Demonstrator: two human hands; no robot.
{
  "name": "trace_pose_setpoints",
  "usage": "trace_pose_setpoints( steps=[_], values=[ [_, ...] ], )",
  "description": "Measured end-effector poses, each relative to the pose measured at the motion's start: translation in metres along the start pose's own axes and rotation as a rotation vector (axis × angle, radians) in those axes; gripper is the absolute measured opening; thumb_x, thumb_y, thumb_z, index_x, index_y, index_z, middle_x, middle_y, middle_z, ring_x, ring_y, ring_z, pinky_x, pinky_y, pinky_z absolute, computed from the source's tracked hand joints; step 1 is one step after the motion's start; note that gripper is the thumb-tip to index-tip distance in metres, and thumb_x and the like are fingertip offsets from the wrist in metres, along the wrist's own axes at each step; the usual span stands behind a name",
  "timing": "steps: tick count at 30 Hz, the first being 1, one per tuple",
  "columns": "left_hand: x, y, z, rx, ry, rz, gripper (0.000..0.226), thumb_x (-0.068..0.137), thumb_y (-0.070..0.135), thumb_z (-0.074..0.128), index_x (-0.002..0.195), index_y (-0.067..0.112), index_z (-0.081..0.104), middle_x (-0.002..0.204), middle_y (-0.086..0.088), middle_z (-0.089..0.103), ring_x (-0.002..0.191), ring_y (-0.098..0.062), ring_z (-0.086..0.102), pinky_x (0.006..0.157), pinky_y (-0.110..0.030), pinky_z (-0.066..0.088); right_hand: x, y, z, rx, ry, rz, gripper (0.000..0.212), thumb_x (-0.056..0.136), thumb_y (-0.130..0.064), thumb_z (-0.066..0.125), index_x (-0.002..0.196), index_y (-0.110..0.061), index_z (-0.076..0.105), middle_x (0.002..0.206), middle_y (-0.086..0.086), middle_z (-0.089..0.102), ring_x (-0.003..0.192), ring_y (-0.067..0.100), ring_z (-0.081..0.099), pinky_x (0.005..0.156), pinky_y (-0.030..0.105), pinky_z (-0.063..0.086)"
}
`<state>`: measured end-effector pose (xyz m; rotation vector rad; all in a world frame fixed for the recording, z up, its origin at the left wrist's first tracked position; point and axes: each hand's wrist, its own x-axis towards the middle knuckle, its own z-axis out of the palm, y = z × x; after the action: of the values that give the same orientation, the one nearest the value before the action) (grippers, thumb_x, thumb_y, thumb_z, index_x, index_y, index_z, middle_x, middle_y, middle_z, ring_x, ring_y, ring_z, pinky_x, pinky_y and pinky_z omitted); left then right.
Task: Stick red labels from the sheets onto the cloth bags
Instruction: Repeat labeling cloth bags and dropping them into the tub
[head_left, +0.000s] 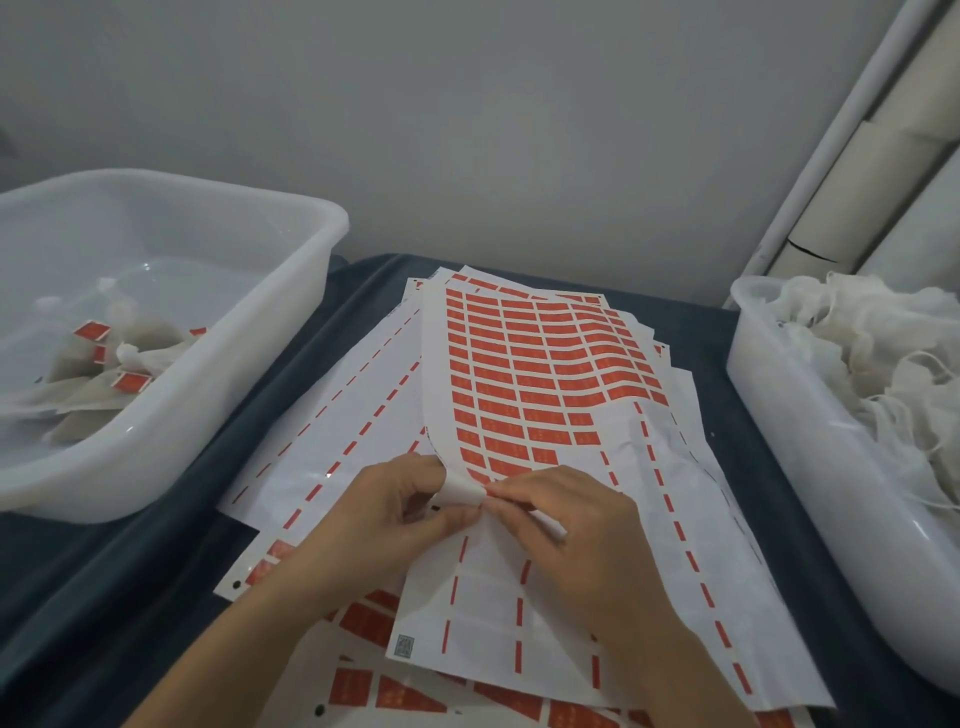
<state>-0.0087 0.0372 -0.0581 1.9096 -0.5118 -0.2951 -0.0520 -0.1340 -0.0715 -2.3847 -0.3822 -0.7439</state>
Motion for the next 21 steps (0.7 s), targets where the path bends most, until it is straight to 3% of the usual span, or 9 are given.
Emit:
trace_pose_setpoints(
  steps=[3,6,9,12,15,17,19,21],
  values=[
    [0.002,0.002,-0.001,0.062,0.000,-0.016,0.022,0.068,0.045,0.057,0.088,0.034,0.058,0.094,0.025,0.059,0.083,-0.007,0.065,0.064,-0.013,0.052,-0.001,0.002,-0.001,-0.014,-0.031,-0.001,0.053,0.094,-0.051,0.033,0.094,-0.017,0.073,0.090,-0.006,0.074,0.082,0.004,0.066,0.084,0.001,0.036],
    [0.001,0.004,-0.003,0.067,-0.023,-0.010,0.028,0.065,0.049,0.055,0.089,0.035,0.059,0.095,0.025,0.059,0.084,-0.004,0.065,0.065,-0.014,0.053,0.000,0.001,-0.003,0.032,-0.049,0.064,0.046,0.092,-0.050,0.039,0.095,-0.019,0.073,0.092,-0.009,0.073,0.087,-0.007,0.058,0.076,-0.006,0.036],
    [0.000,0.004,-0.004,0.043,-0.031,-0.025,0.029,0.064,0.048,0.055,0.090,0.037,0.059,0.093,0.026,0.060,0.084,0.002,0.065,0.063,-0.012,0.052,0.000,0.002,-0.002,0.107,-0.037,0.150,0.021,0.086,-0.041,0.054,0.093,-0.029,0.069,0.093,-0.025,0.064,0.084,-0.017,0.056,0.075,-0.004,0.040],
    [0.000,0.001,-0.005,0.057,-0.031,-0.059,0.034,0.063,0.051,0.055,0.093,0.033,0.060,0.092,0.022,0.061,0.084,0.006,0.064,0.061,-0.012,0.052,0.002,-0.002,-0.001,0.168,0.014,0.241,0.005,0.083,-0.040,0.059,0.087,-0.037,0.060,0.092,-0.035,0.055,0.093,-0.016,0.053,0.080,-0.001,0.040],
    [-0.001,-0.002,-0.011,0.022,-0.023,-0.143,0.051,0.060,0.054,0.057,0.099,0.022,0.063,0.093,0.015,0.067,0.080,-0.004,0.069,0.062,-0.017,0.055,0.005,-0.005,-0.004,0.294,0.113,0.454,0.006,0.075,-0.046,0.057,0.076,-0.041,0.059,0.079,-0.029,0.062,0.091,-0.014,0.054,0.071,-0.004,0.039],
    [-0.004,-0.004,-0.017,-0.036,0.000,-0.212,0.049,0.058,0.052,0.059,0.097,0.023,0.065,0.085,0.018,0.070,0.075,-0.004,0.070,0.058,-0.016,0.054,0.007,-0.004,-0.008,0.483,0.134,0.575,0.014,0.074,-0.045,0.057,0.077,-0.034,0.065,0.077,-0.023,0.068,0.077,-0.007,0.062,0.062,0.002,0.045],
    [-0.006,-0.005,-0.023,-0.065,0.035,-0.269,0.046,0.055,0.051,0.062,0.093,0.025,0.066,0.079,0.022,0.070,0.071,-0.006,0.070,0.054,-0.014,0.052,0.009,-0.002,-0.013,0.645,0.114,0.596,0.018,0.077,-0.038,0.058,0.082,-0.025,0.068,0.075,-0.014,0.071,0.064,0.003,0.065,0.058,0.008,0.049],
    [-0.006,-0.005,-0.028,-0.075,0.054,-0.325,0.044,0.052,0.050,0.063,0.089,0.026,0.065,0.073,0.026,0.068,0.067,-0.006,0.070,0.050,-0.012,0.050,0.011,-0.002,-0.016,0.729,0.092,0.599,0.018,0.078,-0.034,0.058,0.086,-0.023,0.069,0.080,-0.012,0.073,0.071,0.007,0.069,0.060,0.010,0.051]
  ],
)
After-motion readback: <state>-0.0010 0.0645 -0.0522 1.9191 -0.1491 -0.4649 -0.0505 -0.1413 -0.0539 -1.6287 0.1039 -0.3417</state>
